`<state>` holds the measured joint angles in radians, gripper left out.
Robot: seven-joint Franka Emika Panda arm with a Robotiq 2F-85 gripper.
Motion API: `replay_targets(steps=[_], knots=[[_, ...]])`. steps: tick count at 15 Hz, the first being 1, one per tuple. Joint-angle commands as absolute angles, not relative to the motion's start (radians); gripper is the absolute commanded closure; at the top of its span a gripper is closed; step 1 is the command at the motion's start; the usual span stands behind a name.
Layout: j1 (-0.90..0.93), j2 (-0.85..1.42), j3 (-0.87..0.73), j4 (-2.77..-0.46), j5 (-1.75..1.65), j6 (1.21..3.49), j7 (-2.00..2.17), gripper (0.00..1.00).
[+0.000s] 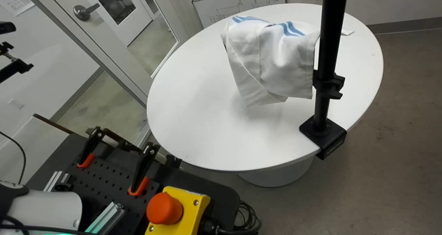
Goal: Put the white cloth on the table
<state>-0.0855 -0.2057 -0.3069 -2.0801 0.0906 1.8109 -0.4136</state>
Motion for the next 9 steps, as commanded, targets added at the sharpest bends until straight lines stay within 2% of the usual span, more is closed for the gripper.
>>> replay_targets(steps=[1, 9], knots=[[-0.122, -0.093, -0.282, -2.032, 0.092, 1.867, -0.37, 0.0], [-0.202, 0.123, -0.28, -1.983, 0.062, 2.088, -0.087, 0.0]])
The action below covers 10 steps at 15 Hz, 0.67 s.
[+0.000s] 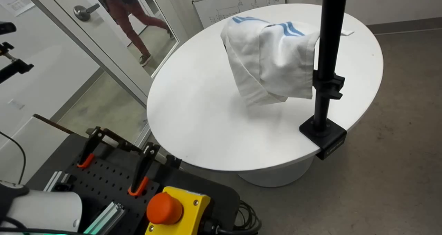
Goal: Put the white cloth on the table
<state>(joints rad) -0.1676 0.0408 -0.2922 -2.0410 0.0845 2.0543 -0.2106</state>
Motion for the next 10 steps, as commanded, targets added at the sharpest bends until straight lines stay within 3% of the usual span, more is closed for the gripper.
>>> replay_targets(steps=[1, 10], knots=[[-0.21, 0.143, -0.282, -1.975, 0.054, 2.094, -0.044, 0.0], [-0.237, 0.271, -0.297, -1.951, -0.043, 2.114, 0.256, 0.0]])
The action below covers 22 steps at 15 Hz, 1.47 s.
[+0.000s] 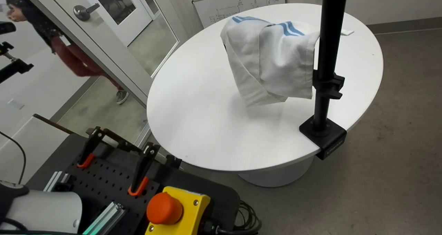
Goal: Put the white cloth on the table
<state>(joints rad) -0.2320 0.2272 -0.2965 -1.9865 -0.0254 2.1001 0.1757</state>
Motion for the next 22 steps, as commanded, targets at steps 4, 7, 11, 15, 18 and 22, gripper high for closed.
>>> replay_targets(steps=[4, 7, 11, 15, 18, 22], knots=[[-0.241, 0.321, -0.308, -1.937, -0.048, 2.133, 0.326, 0.0], [-0.243, 0.367, -0.324, -1.928, -0.049, 2.183, 0.389, 0.0], [-0.24, 0.426, -0.348, -1.912, -0.065, 2.204, 0.45, 0.0], [-0.236, 0.469, -0.356, -1.912, -0.066, 2.249, 0.474, 0.0], [-0.233, 0.489, -0.356, -1.916, -0.061, 2.307, 0.478, 0.0], [-0.233, 0.505, -0.355, -1.916, -0.051, 2.345, 0.47, 0.29]])
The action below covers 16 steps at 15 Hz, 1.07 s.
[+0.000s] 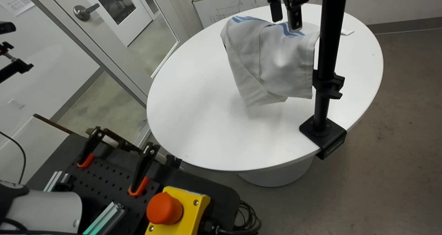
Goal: Put the white cloth on the table
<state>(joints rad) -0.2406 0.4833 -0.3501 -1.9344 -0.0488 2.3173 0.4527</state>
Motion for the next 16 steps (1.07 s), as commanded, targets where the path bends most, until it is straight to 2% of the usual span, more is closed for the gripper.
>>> replay_targets(steps=[1, 3, 10, 16], knots=[[-0.233, 0.507, -0.355, -1.916, -0.05, 2.35, 0.469, 0.32], [-0.233, 0.51, -0.354, -1.916, -0.049, 2.354, 0.467, 0.45], [-0.238, 0.513, -0.352, -1.913, -0.041, 2.349, 0.459, 0.99], [-0.261, 0.475, -0.332, -1.904, 0.014, 2.313, 0.424, 0.99]])
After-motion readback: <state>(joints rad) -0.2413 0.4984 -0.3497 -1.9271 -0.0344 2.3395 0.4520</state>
